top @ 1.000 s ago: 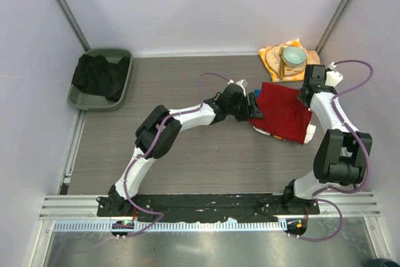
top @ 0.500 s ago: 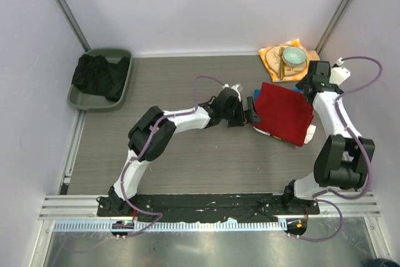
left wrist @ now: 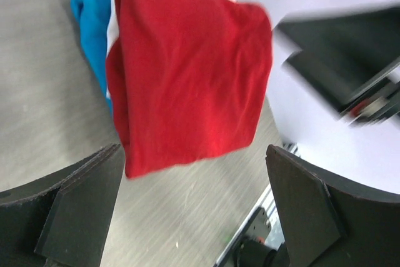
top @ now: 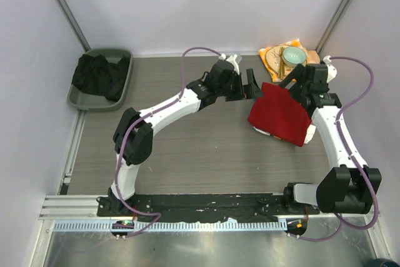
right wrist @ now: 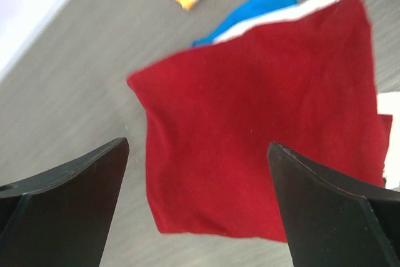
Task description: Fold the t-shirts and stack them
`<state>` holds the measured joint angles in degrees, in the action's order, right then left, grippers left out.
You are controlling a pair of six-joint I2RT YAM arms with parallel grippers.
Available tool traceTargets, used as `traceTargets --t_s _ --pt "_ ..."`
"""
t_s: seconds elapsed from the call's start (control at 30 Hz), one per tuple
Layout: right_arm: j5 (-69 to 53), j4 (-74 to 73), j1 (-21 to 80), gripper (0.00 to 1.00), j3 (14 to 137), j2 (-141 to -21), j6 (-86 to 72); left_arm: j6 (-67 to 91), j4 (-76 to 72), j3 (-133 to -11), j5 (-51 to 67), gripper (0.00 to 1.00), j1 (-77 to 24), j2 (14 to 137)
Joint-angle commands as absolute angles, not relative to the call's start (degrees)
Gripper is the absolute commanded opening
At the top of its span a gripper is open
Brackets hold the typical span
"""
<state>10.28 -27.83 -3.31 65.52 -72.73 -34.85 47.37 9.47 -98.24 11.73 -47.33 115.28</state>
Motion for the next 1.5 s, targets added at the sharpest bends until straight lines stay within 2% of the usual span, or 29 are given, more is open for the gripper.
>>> traceTargets --t_s 0.0,0.27,0.5,0.97,1.47 --pt "4.23 -25.76 -2.37 1.00 60.92 -70.32 -34.98 44.48 14.94 -109.48 14.32 1.00 -45.27 121.27" --pt "3.16 -25.75 -2.02 1.00 57.13 -67.59 -33.40 46.93 14.42 -126.97 20.74 1.00 -44.82 134.02" --pt "5.10 -26.89 -2.02 1.00 54.58 -63.99 -32.78 51.76 7.92 -135.17 27.06 1.00 -44.82 141.67" --pt "5.80 -26.37 -2.02 1.00 45.71 -60.38 -32.96 64.68 -12.64 -137.28 36.91 1.00 -44.74 148.18" --pt "10.45 -23.29 -2.02 1.00 41.31 -63.54 -33.40 66.89 -17.14 -137.73 37.62 1.00 -44.12 155.91"
